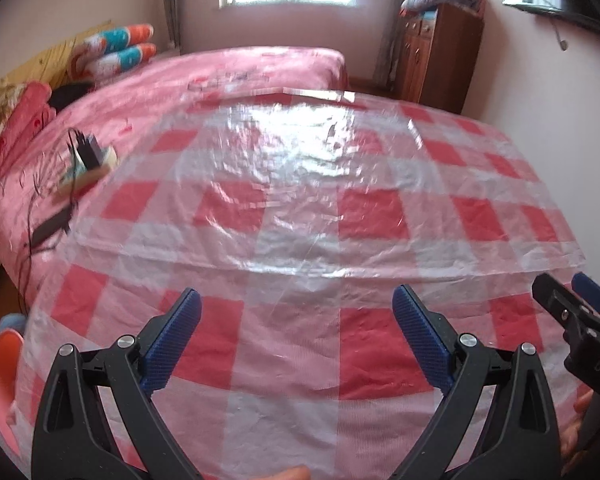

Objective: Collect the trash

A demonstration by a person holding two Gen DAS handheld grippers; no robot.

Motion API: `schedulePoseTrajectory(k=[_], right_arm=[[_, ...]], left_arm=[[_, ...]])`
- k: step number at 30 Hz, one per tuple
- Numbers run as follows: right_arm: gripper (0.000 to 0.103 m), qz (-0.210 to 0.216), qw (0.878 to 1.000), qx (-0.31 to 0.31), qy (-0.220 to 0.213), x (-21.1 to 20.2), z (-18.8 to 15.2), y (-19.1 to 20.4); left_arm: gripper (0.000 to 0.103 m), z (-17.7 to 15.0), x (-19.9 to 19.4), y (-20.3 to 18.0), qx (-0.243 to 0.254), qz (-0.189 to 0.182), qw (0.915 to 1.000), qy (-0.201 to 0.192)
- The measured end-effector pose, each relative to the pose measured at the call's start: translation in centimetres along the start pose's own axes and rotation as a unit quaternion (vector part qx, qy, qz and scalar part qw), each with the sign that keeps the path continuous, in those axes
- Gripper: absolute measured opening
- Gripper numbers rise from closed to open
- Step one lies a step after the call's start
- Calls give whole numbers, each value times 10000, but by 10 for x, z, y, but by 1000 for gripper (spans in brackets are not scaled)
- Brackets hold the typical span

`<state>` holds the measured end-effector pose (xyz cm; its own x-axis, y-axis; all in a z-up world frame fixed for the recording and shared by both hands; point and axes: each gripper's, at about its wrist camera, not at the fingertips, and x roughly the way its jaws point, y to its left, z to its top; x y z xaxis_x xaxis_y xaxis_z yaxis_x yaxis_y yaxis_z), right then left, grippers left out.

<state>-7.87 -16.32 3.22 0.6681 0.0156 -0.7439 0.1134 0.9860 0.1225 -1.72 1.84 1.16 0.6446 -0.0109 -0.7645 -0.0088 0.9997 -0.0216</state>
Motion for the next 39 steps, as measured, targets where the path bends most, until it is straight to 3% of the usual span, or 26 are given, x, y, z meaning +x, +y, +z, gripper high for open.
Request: schedulePoseTrajectory(k=[5, 9, 39], right_arm=[[95, -347, 9983, -166, 428, 19, 0, 8], [97, -612, 9960, -369, 532, 26, -1, 16], [99, -586, 9962, -328, 561, 32, 3, 18]], left_arm=[[97, 3, 18, -5, -73, -49, 9996, 270], [98, 3, 24, -15, 106, 111, 9993, 339], [99, 6, 25, -18, 81, 87, 9993, 368]])
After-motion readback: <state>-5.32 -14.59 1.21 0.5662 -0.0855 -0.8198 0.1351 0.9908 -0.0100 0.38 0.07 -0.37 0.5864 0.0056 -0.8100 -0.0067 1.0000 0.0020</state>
